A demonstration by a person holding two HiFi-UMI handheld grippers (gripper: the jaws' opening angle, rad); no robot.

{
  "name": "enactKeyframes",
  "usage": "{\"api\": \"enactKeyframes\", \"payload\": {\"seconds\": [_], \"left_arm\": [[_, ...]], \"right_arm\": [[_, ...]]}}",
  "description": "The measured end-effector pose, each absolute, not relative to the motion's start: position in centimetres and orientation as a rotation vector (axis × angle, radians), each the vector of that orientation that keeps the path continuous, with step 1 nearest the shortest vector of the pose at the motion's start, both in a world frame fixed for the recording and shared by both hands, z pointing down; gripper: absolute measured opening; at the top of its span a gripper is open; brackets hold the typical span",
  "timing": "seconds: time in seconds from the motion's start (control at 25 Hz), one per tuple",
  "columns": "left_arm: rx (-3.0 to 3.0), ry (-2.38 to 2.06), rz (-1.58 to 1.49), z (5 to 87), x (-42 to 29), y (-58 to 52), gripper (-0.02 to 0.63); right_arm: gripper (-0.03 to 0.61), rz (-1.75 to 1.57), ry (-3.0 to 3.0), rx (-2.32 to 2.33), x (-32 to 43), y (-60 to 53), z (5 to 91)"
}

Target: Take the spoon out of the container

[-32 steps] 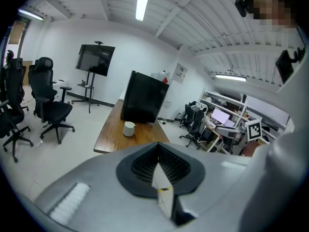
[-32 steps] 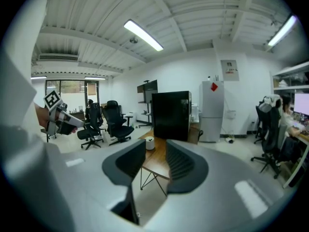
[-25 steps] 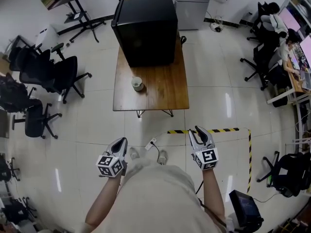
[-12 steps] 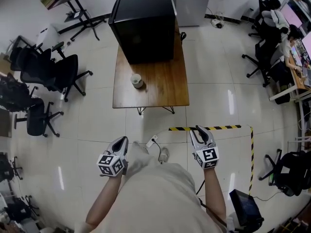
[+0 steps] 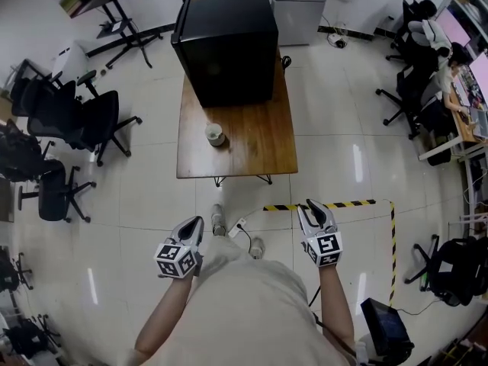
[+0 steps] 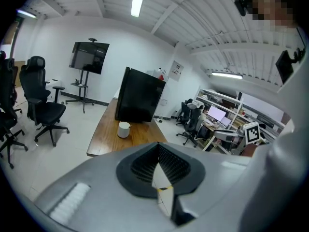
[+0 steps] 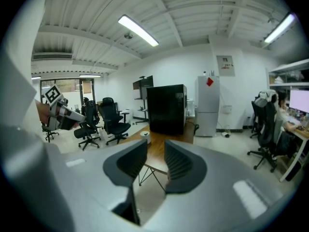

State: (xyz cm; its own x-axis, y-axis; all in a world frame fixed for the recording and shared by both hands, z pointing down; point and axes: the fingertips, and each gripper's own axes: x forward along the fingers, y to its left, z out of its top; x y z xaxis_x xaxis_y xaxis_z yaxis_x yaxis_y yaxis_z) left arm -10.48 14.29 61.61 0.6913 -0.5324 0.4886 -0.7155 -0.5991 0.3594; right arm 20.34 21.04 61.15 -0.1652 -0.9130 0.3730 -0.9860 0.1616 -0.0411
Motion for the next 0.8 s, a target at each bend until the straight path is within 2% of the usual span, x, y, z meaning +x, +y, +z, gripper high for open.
{"api": "enactKeyframes", "payload": {"seconds": [0.36,0.8], "left_arm": [[2.413,-0.864,0.440,61.1,-10.2,6.6,-0.003],[2.433,-0.810,0.409,60.6,-13.1,-3.5,-0.003]], "right_arm": [[0.114,0.407,-2.125,1.873,18.7,15.6,60.0],[0.114,0.380,-2.105,1.864,13.7,6.4,58.2]]}}
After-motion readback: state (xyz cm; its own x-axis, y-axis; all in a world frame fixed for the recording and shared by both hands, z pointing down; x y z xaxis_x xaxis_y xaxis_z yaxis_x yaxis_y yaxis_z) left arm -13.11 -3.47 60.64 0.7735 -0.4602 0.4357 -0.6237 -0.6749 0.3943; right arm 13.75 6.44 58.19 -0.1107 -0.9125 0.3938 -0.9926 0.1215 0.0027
